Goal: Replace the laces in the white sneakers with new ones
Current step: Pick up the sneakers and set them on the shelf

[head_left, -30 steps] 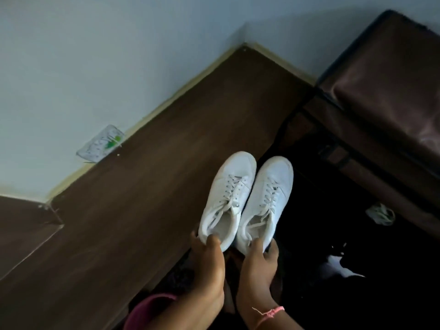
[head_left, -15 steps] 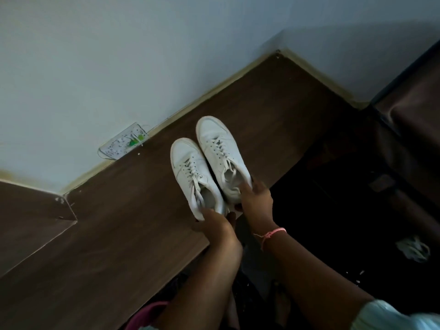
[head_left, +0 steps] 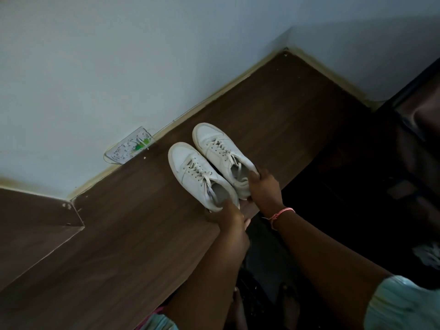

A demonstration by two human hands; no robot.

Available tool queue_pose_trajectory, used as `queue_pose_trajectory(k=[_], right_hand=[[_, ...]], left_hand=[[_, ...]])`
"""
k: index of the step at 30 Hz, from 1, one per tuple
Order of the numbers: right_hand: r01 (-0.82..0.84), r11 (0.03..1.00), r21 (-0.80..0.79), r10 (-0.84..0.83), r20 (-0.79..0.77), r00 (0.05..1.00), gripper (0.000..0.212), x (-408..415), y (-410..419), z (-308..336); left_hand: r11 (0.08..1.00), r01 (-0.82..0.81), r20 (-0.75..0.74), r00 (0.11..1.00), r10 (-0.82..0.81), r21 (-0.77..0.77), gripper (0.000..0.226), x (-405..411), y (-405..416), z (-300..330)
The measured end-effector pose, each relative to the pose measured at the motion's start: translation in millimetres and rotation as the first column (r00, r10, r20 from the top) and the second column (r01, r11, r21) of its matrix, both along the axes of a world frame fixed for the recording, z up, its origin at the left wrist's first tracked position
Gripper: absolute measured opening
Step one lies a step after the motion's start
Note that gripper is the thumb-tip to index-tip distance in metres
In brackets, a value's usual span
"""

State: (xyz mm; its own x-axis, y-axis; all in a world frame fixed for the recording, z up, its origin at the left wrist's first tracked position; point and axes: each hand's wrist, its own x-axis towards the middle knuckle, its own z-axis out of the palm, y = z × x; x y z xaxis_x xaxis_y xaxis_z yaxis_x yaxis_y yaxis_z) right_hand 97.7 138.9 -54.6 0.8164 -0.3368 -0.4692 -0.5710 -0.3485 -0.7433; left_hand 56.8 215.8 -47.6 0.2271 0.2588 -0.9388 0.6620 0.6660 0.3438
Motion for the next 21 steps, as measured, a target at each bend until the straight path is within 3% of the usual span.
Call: queue_pose_trajectory(k=[4,9,11,13,17,19,21], right_hand=[[0.000,1.000,0.028,0.000,-0.005,1.000,0.056,-1,1,-2],[0.023,0.992,0.121,-0.027,0.031,0.999,0.050,-9,2,3],[0.044,0.982,0.185,-0.050,0.026,0.998,0.061,-15,0,4],[0.131,0.961,0.245,-0.140,0.018,0.990,0.073,-23,-4,4],[0.365,0.899,0.244,-0.389,0.058,0.920,0.060,-53,-23,-2],[0.445,0.871,0.207,-0.459,0.023,0.888,0.059,-76,-56,-15],[0.522,0.838,0.156,-0.527,-0.009,0.850,0.060,-102,-96,-24]], left_hand=[[0.992,0.102,0.043,0.993,-0.105,0.075,0.055,-1,4,-16],[0.980,0.138,0.044,0.988,-0.145,0.140,0.058,-1,6,-24],[0.972,0.160,0.050,0.984,-0.171,0.174,0.062,-7,1,-25],[0.979,0.141,0.065,0.986,-0.152,0.145,0.066,-17,-10,-24],[0.972,0.170,0.105,0.977,-0.188,0.159,0.050,-46,-45,-17],[0.930,0.271,0.101,0.948,-0.303,0.251,0.052,-68,-75,-27],[0.835,0.452,0.124,0.853,-0.508,0.314,0.059,-86,-105,-30]])
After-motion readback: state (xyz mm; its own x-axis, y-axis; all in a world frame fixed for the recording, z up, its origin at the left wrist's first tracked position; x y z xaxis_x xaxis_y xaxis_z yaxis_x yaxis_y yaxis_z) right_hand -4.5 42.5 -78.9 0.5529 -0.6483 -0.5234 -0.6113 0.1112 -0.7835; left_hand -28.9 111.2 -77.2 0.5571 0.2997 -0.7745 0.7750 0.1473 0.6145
